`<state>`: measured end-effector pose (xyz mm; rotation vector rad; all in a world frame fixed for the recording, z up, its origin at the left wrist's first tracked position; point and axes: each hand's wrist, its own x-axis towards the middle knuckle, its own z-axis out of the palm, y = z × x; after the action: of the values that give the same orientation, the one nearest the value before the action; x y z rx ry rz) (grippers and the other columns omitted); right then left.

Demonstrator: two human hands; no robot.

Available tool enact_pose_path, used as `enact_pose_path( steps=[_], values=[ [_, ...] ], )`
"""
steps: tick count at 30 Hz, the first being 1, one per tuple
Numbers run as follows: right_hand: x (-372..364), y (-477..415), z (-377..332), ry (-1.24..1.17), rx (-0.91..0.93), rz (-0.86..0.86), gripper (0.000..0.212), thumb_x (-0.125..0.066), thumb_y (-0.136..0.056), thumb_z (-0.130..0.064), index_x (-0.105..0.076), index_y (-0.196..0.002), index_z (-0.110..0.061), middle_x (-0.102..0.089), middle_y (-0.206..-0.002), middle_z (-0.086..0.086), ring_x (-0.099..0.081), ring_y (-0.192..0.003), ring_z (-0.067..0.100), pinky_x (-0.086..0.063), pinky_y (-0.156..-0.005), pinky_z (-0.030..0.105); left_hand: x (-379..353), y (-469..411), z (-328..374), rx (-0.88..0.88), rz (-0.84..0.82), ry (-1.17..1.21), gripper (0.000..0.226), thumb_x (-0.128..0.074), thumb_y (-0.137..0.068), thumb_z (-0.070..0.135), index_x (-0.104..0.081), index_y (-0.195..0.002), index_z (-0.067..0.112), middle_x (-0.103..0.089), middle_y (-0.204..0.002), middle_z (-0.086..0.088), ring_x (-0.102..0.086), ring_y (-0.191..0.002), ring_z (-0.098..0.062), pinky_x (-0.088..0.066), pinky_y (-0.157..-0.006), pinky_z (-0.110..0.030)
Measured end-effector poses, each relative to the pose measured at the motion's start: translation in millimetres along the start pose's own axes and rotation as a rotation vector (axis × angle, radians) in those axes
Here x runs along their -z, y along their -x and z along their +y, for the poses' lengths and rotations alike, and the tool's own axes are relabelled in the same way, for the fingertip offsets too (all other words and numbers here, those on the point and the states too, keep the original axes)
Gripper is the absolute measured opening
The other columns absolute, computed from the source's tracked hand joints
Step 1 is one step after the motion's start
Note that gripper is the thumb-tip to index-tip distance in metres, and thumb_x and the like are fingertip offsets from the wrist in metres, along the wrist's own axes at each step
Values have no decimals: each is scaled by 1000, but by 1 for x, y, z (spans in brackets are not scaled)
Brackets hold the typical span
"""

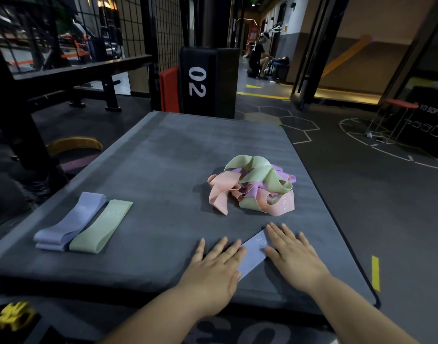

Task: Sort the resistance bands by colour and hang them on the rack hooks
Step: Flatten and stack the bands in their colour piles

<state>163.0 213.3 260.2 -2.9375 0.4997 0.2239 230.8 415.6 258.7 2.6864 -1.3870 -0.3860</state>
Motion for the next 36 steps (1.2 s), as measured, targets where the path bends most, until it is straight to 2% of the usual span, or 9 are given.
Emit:
enact_pose_path(
  steps=[4,8,11,13,15,18,24,30,36],
  values=[
    [1,0,2,-101,-4,48,51,-15,-105,-40,-11,-154,-32,-9,-161,-15,4,-149,6,4,-121,35,3,-2,-3,-6,12,114,52,-23,-104,34,-5,-152,34,5,-160,18,14,-146,-9,13,-118,-46],
    [-3,-7,6,-118,-31,135,48,-20,-105,-20,-25,-150,-33,-27,-158,-8,-3,-149,9,-6,-122,36,6,-3,-4,34,112,339,31,-43,-99,32,-40,-130,30,-31,-151,13,2,-148,-8,9,-119,-40],
    [-3,-10,4,-130,-64,172,45,-26,-104,-15,-32,-146,-31,-33,-155,-5,-5,-149,10,-11,-121,36,9,-6,-5,77,249,351,21,-50,-95,39,-60,-107,25,-42,-140,15,-23,-141,-9,-13,-114,-28],
    [-2,-9,1,-148,-81,189,40,-29,-104,-18,-36,-142,-29,-37,-153,-4,-9,-149,11,-13,-120,36,11,-8,-7,112,299,328,25,-51,-94,43,-66,-104,27,-46,-128,17,-36,-126,-8,-26,-100,-22],
    [1,-8,-2,-182,-127,234,34,-35,-102,-21,-44,-134,-28,-46,-145,-3,-25,-144,14,-22,-114,35,13,-8,-8,151,299,297,22,-53,-92,45,-68,-102,31,-47,-115,19,-38,-117,-7,-26,-90,-21],
    [6,-6,-2,-195,-237,304,26,-50,-95,-32,-54,-121,-30,-54,-126,-4,-43,-122,20,-34,-101,37,15,-8,-6,201,301,279,15,-58,-88,42,-66,-98,34,-49,-105,17,-45,-109,-9,-31,-86,-23],
    [10,-7,-1,-216,-371,254,26,-55,-89,-48,-67,-103,-30,-60,-111,-1,-51,-109,25,-45,-90,36,20,-9,-6,298,272,290,29,-61,-85,43,-57,-110,29,-63,-109,11,-55,-106,-14,-43,-89,-30],
    [12,-3,-5,-348,-330,287,15,-64,-88,-38,-56,-80,-27,-55,-87,-10,-55,-95,21,-49,-80,36,20,-13,-6,337,213,248,33,-62,-86,46,-58,-113,29,-63,-114,8,-57,-109,-18,-44,-90,-31],
    [13,-3,-6,-523,-339,309,12,-62,-92,-29,-55,-86,-21,-59,-82,-8,-54,-78,14,-40,-60,27,22,-11,-5,326,218,244,24,-62,-85,44,-63,-102,27,-64,-109,6,-58,-105,-19,-43,-85,-31]
  ],
)
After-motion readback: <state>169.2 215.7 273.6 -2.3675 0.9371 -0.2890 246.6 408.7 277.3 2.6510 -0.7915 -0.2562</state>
